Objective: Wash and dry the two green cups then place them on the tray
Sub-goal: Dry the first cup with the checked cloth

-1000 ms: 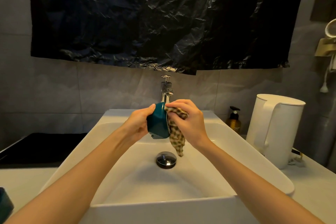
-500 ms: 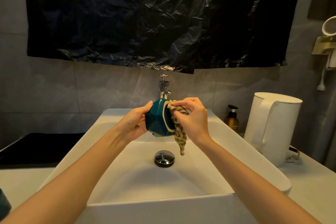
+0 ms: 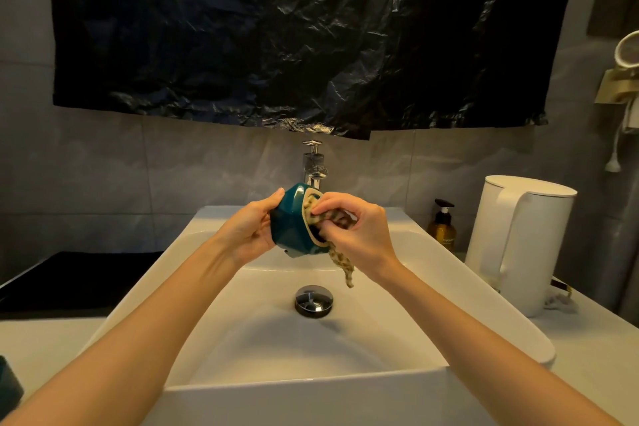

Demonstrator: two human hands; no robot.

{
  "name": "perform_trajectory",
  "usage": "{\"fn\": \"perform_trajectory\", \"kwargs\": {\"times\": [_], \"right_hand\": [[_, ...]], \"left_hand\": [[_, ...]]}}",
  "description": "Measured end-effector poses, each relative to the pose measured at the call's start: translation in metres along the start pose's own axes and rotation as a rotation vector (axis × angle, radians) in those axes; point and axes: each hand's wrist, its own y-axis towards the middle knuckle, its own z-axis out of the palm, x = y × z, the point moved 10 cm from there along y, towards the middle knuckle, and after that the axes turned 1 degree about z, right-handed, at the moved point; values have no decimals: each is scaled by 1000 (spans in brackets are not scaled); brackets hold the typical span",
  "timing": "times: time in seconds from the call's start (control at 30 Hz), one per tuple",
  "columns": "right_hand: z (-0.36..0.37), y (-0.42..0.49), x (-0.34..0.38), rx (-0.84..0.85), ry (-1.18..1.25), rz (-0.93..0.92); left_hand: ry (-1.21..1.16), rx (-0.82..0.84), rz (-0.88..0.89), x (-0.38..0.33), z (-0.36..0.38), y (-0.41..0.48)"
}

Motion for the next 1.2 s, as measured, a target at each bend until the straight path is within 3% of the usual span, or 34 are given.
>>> {"fn": "perform_trajectory", "kwargs": {"times": [0.17,0.33,0.47,0.6,0.77,0.93,1.03,1.2], "right_hand": [[-10,2,-17,-95,-81,97],[-1,-5,-30,33,-115,222],[10,-7,-21,103,56,224],[1,1,-22,-10,148,262],[-15,1,-34,-114,23,321],[-1,-3,-21,31,86,398],[-6,-3,-8,80,141,428],[-59,2,27,-60,99,332]], "left_hand": [[7,30,-14,6,6,0],[-42,-46,17,3,-1,1],[-28,-97,38,1,-8,2],[-11,-34,2,9,0,2],[-5,18,32,5,15,-3],[-53,-23,46,-2,10,-8],[7,-4,68,-8,17,-17],[245,10,126,-20,41,-34]]}}
